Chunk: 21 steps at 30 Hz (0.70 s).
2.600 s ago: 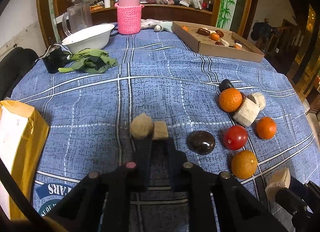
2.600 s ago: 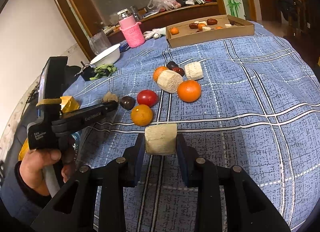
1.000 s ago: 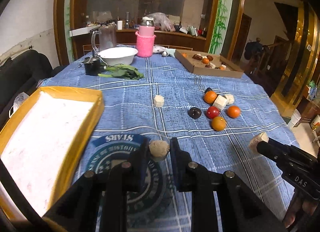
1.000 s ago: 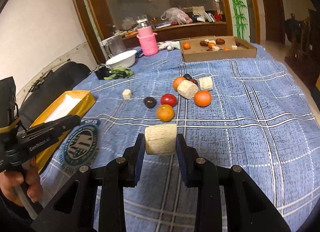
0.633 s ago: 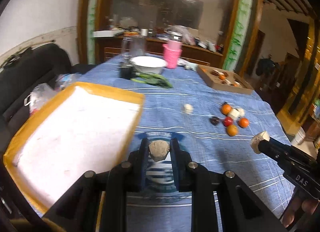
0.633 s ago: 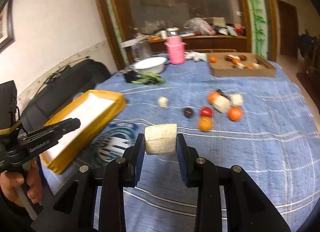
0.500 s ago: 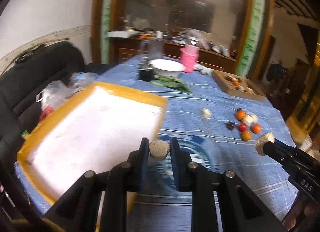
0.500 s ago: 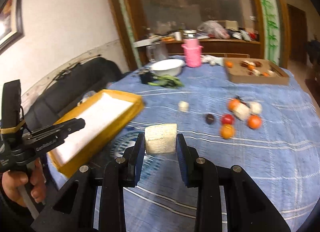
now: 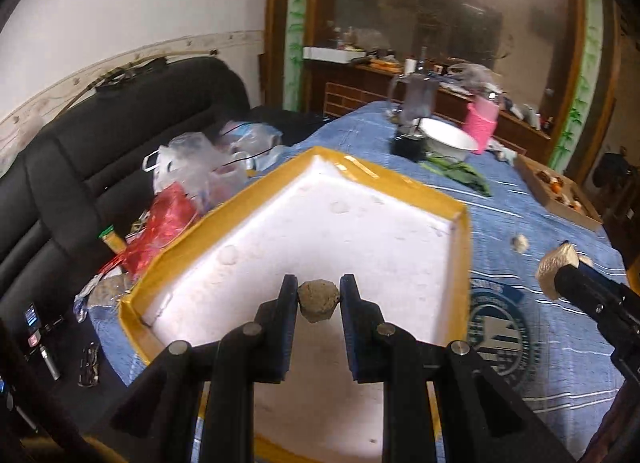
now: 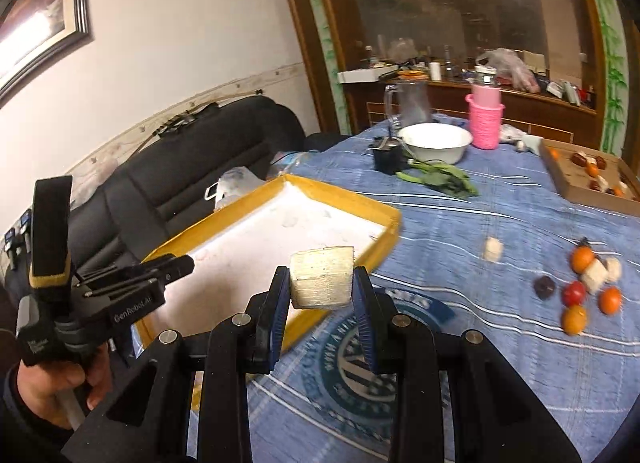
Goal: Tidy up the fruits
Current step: 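Carry the cylinder in the right tool and the ball in the left tool over the white tray, then open the right tool dropping the cylinder while the left tool releases the ball into the tray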
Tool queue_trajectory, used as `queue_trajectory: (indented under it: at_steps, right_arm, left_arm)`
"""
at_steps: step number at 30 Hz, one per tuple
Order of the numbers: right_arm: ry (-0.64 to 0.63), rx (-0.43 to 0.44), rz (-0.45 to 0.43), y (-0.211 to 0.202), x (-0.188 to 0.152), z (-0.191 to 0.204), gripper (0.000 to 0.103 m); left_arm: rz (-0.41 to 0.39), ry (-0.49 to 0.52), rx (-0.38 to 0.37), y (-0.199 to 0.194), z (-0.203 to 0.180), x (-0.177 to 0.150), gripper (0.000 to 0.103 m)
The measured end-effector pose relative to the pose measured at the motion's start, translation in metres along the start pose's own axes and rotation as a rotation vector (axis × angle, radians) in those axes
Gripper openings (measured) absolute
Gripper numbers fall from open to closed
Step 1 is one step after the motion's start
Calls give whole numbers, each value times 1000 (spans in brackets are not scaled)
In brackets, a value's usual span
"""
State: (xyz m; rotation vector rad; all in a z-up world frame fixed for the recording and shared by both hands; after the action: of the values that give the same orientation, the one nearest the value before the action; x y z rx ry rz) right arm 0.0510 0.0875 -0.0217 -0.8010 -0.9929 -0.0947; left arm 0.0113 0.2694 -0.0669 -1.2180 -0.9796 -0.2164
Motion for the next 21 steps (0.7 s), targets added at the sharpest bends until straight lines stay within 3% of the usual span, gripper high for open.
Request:
queue_trajectory:
  at_steps: [21]
  right_arm:
    - [-14,21,168,114,-8,11,29]
  left_arm:
    - [100,-7,116,60,31,-6,24]
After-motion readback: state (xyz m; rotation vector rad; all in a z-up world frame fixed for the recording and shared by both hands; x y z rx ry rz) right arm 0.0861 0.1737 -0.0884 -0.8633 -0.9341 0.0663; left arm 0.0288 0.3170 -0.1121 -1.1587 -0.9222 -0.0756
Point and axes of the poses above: each gripper's, at about its wrist camera, not at the fingertips, and y roughly the way its jaws point, z to its left, x to its top, the point moved 8 cm from there along y, roughly the way its jaws point, and after that the axes turned 7 degrees about x, right-handed, at the moved point
